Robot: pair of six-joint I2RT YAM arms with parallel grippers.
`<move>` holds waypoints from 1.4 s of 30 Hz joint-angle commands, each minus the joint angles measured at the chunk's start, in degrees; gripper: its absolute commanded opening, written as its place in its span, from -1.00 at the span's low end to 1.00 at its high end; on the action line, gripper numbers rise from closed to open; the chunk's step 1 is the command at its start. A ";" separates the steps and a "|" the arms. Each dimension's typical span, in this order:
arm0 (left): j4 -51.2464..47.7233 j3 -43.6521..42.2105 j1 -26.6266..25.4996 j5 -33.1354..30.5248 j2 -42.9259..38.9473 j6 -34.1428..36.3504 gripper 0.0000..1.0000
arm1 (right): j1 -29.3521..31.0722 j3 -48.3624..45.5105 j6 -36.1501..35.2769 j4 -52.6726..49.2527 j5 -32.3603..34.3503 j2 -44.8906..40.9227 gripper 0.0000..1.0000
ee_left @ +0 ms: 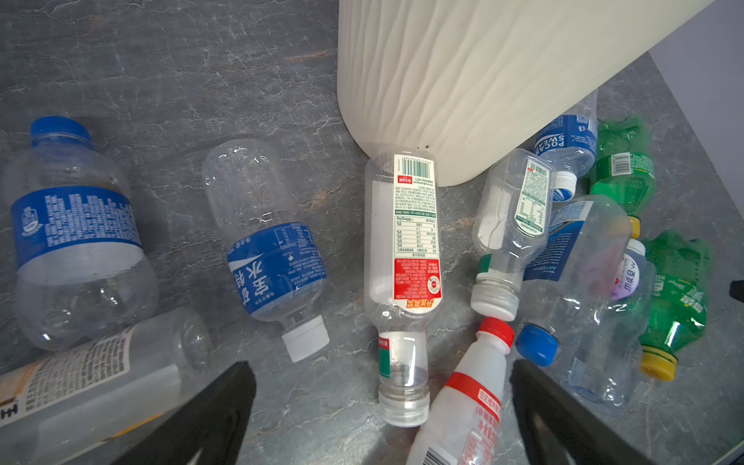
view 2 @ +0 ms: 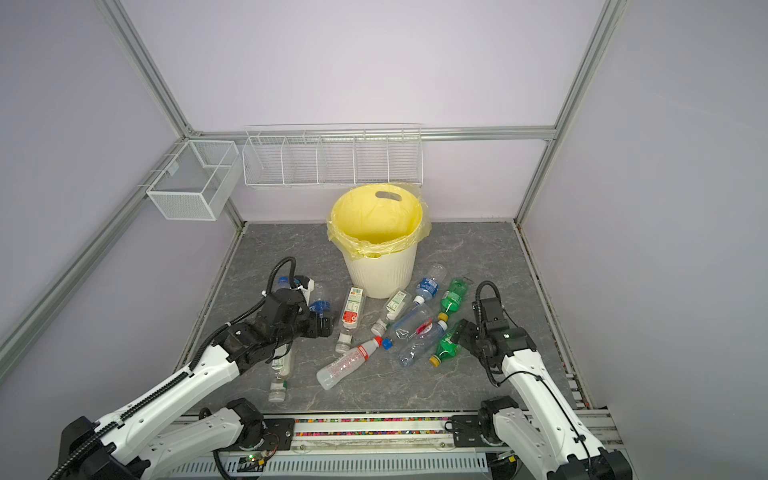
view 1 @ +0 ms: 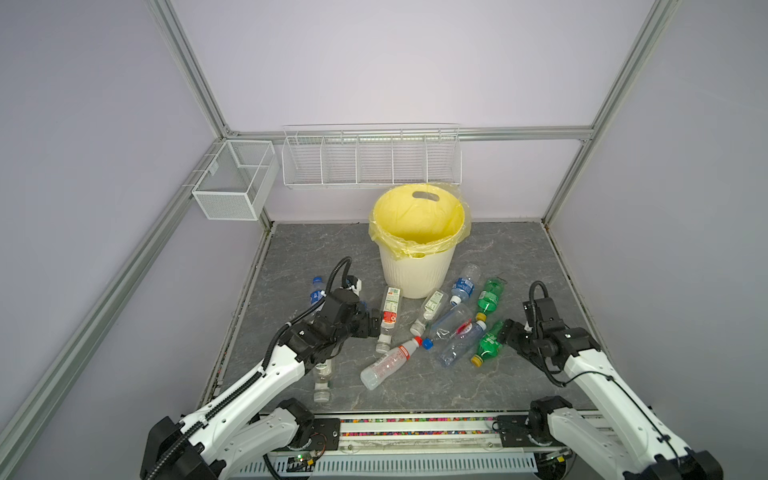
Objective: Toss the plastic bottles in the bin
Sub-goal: 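Close the right gripper on the green Sprite bottle while the left hovers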
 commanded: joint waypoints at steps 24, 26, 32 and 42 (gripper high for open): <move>5.35 -2.80 -0.21 0.95 0.15 -2.18 0.98 | 1.57 -2.04 4.85 10.16 1.56 14.21 0.50; 5.08 -2.56 -0.22 0.86 0.12 -2.18 0.98 | 1.60 -2.30 4.78 10.21 1.78 14.35 0.43; 4.94 -2.42 -0.22 0.22 0.39 -2.27 0.98 | 1.55 -2.57 3.99 10.61 1.87 15.09 0.32; 3.29 -1.55 -0.22 -1.60 0.24 -2.49 0.98 | 1.56 -2.18 2.11 6.76 3.92 10.56 0.15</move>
